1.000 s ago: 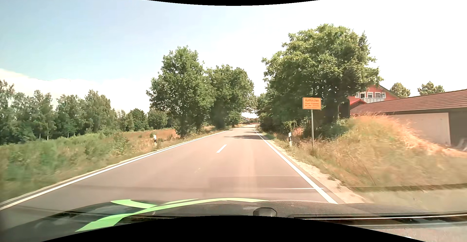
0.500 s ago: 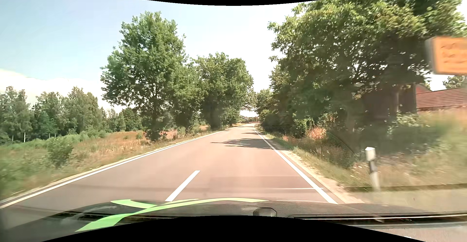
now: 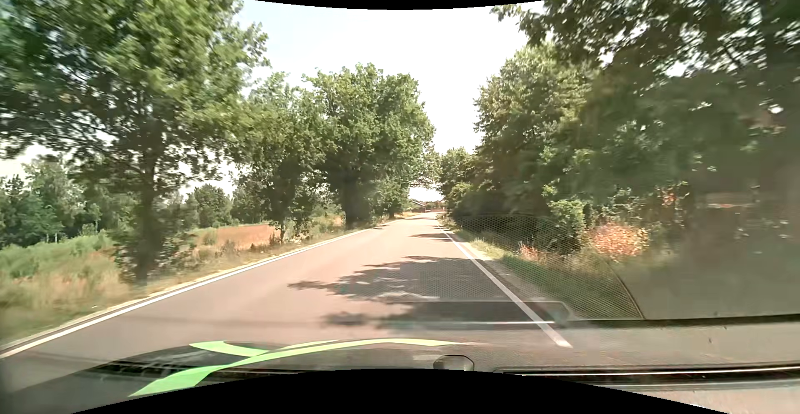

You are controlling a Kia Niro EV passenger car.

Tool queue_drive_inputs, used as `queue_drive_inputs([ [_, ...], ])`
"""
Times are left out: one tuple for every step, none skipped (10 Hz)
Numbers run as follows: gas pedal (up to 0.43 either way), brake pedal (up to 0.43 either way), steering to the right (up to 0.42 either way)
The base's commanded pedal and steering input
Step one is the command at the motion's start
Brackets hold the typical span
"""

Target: Follow the waypoints while adhering to traffic rules and regulations

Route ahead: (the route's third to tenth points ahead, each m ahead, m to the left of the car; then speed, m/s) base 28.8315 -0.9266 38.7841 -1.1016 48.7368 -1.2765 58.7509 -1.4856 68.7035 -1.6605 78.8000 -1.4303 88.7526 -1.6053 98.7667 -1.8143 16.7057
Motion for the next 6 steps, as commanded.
queue_drive_inputs([
  [0.189, 0.0, -0.001],
  [0.189, 0.0, -0.001],
  [0.177, 0.0, 0.0],
  [0.177, 0.0, 0.0],
  [0.169, 0.0, 0.0],
  [0.157, 0.0, -0.001],
])
